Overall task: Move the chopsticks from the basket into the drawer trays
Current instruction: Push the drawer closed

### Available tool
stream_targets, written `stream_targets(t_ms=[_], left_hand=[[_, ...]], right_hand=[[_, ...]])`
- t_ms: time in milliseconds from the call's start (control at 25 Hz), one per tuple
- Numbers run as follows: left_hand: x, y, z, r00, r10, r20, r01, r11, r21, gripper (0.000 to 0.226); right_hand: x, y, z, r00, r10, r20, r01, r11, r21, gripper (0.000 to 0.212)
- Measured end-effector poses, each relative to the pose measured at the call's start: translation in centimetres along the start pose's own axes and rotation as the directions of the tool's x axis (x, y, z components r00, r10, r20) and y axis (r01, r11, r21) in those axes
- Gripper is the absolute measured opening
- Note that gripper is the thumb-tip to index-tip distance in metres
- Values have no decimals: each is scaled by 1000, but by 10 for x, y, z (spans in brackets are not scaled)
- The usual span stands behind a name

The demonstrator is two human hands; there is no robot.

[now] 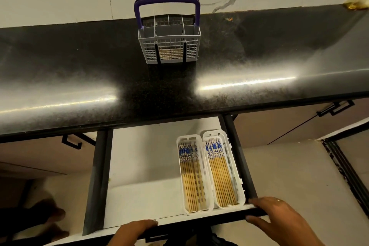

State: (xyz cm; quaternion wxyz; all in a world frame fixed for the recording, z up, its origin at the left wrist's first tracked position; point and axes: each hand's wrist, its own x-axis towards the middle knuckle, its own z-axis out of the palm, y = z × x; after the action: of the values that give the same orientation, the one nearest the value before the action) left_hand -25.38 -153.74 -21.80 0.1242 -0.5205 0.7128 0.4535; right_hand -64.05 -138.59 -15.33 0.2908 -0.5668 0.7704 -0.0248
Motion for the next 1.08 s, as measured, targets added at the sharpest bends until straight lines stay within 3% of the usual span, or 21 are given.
stream_targets(t_ms=[80,160,240,320,480,640,800,1000,1080], left_hand=[[2,-12,1,998,67,13,-68,997,32,22],[4,-12,-3,990,135,31,-137,984,114,16],[-4,-15,-3,987,155,31,-158,975,157,18],[-8,-10,-3,982,189,-29,-180,966,187,19],[-15,6,-8,962,248,-119,-217,950,223,71],[-15,23,-20,881,395,-258,-334,909,251,57],[-3,25,-34,906,318,-279,-276,944,180,86],[17,38,-53,851,407,-332,-308,899,312,74],[26,45,-62,875,362,-322,-278,920,278,83]], right_hand=[[-9,18,-7,998,-26,63,37,982,-184,59],[-11,31,-9,998,-56,-38,47,980,-193,59],[-9,35,-12,997,-61,-38,55,988,-144,48],[-8,36,-12,994,-86,-73,73,983,-166,49],[-3,30,-16,990,-113,-84,100,984,-145,57],[9,28,-24,990,-122,-70,110,983,-147,53],[25,36,-27,981,-150,-119,136,984,-116,41],[53,33,-38,982,-138,-132,118,982,-147,38],[67,36,-41,978,-139,-155,117,983,-142,37]])
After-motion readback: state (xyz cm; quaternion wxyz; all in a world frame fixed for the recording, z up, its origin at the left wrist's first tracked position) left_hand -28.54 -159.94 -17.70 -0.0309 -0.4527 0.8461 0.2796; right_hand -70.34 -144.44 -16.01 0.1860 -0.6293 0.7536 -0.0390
